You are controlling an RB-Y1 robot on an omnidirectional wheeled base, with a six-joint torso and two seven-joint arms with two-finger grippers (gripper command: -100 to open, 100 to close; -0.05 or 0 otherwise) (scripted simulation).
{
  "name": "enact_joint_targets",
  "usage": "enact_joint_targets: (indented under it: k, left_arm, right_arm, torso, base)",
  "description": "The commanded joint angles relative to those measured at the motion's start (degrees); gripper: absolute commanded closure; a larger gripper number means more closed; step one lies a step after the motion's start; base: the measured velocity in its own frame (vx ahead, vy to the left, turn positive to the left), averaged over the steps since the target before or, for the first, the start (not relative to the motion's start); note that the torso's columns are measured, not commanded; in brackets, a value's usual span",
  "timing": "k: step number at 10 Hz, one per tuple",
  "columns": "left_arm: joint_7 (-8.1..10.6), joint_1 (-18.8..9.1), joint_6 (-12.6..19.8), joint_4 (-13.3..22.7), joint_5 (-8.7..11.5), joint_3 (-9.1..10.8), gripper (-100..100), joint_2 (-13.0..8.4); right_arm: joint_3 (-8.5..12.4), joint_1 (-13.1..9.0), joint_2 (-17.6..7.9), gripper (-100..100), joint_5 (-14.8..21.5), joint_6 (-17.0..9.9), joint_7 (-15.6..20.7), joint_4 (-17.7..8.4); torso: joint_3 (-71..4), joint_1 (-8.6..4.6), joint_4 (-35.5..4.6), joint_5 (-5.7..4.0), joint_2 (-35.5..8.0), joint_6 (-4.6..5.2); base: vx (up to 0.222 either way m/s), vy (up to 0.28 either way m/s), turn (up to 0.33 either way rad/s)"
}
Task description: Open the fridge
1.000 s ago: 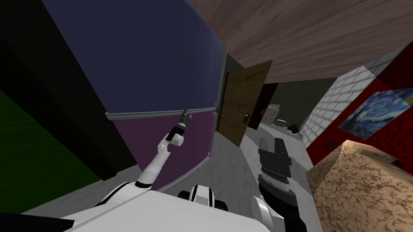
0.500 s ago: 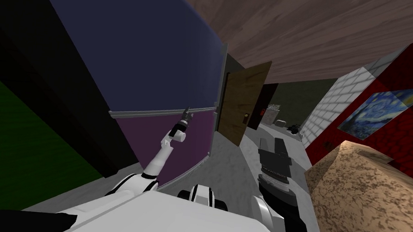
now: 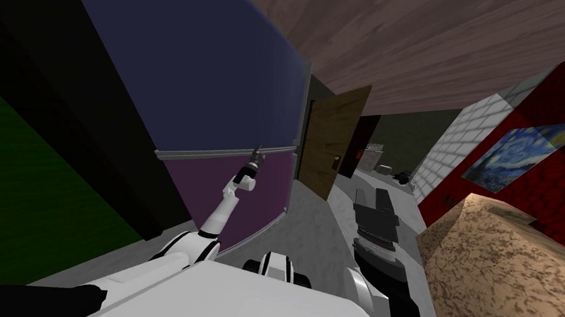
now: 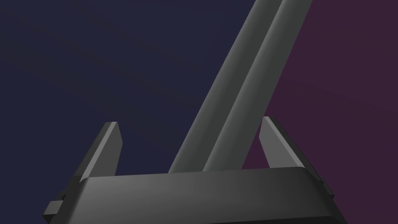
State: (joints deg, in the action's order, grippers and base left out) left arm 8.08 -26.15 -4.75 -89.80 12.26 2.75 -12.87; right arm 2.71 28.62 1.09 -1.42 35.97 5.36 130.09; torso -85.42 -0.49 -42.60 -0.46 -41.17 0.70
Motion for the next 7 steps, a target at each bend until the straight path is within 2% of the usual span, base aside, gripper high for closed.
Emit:
enact_joint_targets:
  k: [1, 2, 4, 7]
  left_arm:
    - [0.07, -2.6, -0.9, 0.3, 0.1, 0.12, -100, -0.3]
    - [0.89, -3.9, 0.6, 3.4, 0.8, 0.45, -100, -0.4]
    - [0.89, -5.8, 0.6, 3.4, 0.8, 0.45, -100, -0.4]
    - [0.89, -6.4, 0.6, 3.4, 0.8, 0.45, -100, -0.4]
  right_arm:
    - [0.0, 0.0, 0.0, 0, 0.0, 0.0, 0.0, 0.0]
    - [0.0, 0.0, 0.0, 0, 0.0, 0.0, 0.0, 0.0]
    - [0.0, 0.0, 0.0, 0, 0.0, 0.0, 0.0, 0.0]
    - [0.0, 0.0, 0.0, 0, 0.0, 0.0, 0.0, 0.0]
  torso:
    - [-0.1, -0.07, -0.2, -0.10, 0.1, 0.12]
    - [-0.1, -0.15, -0.2, -0.13, 0.1, 0.10]
    - [-0.3, -0.19, 0.0, -0.11, 0.4, 0.19]
    - [-0.3, -0.37, -0.3, -0.30, 0.4, 0.43]
  base:
    - [-0.008, 0.006, 0.002]
    - [-0.014, -0.018, -0.022]
    - [-0.015, -0.030, 0.013]
    - [-0.010, 0.005, 0.009]
